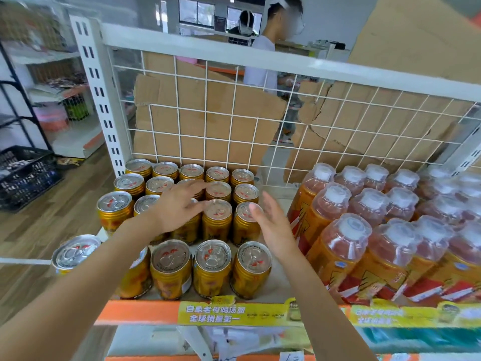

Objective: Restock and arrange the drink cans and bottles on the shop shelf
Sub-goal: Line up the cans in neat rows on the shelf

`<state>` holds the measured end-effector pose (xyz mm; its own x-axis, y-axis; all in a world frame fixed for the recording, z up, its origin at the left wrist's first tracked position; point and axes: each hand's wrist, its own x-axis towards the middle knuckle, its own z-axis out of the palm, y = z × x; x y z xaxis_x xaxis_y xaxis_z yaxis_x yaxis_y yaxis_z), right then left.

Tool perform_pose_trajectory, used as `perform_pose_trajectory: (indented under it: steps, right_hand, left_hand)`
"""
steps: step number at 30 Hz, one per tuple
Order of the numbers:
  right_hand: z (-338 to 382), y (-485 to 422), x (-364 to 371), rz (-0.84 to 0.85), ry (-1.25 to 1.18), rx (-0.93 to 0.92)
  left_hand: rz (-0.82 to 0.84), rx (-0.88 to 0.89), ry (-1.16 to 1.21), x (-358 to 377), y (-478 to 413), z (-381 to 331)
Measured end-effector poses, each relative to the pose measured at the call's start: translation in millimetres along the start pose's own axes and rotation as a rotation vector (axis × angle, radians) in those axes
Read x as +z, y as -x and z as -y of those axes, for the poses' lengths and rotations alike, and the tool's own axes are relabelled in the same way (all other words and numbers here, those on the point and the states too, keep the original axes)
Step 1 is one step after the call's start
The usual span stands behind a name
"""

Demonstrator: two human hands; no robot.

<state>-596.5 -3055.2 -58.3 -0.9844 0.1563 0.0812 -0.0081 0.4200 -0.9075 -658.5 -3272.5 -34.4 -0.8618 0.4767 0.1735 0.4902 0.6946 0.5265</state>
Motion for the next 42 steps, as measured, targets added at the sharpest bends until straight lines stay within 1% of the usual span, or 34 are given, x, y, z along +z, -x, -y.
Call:
perform_pose_trajectory:
  steps: [3, 6, 8, 11, 15, 19, 22, 26, 29, 32, 35, 38, 42]
  right_hand:
    - [15, 9, -5, 0.015, 0.201, -0.126]
    - [32, 24, -4, 0.073, 0.367, -0.250]
    - [44, 35, 2, 0.116, 0.415, -0.339]
    - [58, 49, 21, 0.210, 0.442, -0.429]
    - [69, 58, 58, 0.352, 0.491, -0.522]
    - [77, 64, 90, 0.450, 0.579, -0.570]
    - [83, 68, 110, 0.449, 0.645, -0.584]
    - [84, 71, 131, 0.405, 0.726, -0.556]
    - [83, 73, 139, 0.325, 0.734, -0.526]
    - [83, 74, 145, 0.277, 0.734, -0.466]
    - [83, 75, 153, 0.214, 0.751, -0.395]
    - [84, 73, 157, 0.174, 0.771, -0.322]
    - [89, 70, 159, 0.187, 0.792, -0.274]
  left_hand:
    - [-0.068, -0.014, -0.097, -15, 34, 7]
    - [-0.175, -0.061, -0.152, -32, 73, 19]
    - [-0.214, -0.110, -0.184, -44, 100, 26]
    - [-0.246, -0.169, -0.148, -59, 137, 36]
    - [-0.249, -0.264, -0.058, -63, 167, 55]
    - [-0.173, -0.266, -0.038, -56, 180, 76]
    - [-0.168, -0.253, 0.037, -51, 180, 88]
    - [-0.224, -0.249, 0.111, -44, 177, 101]
    - [-0.229, -0.158, 0.154, -45, 176, 107]
    - [-0.222, -0.056, 0.173, -47, 173, 117]
    - [-0.217, 0.003, 0.199, -48, 166, 125]
    - [-0.211, 0.018, 0.233, -46, 157, 132]
    - [-0.192, 0.008, 0.306, -44, 149, 139]
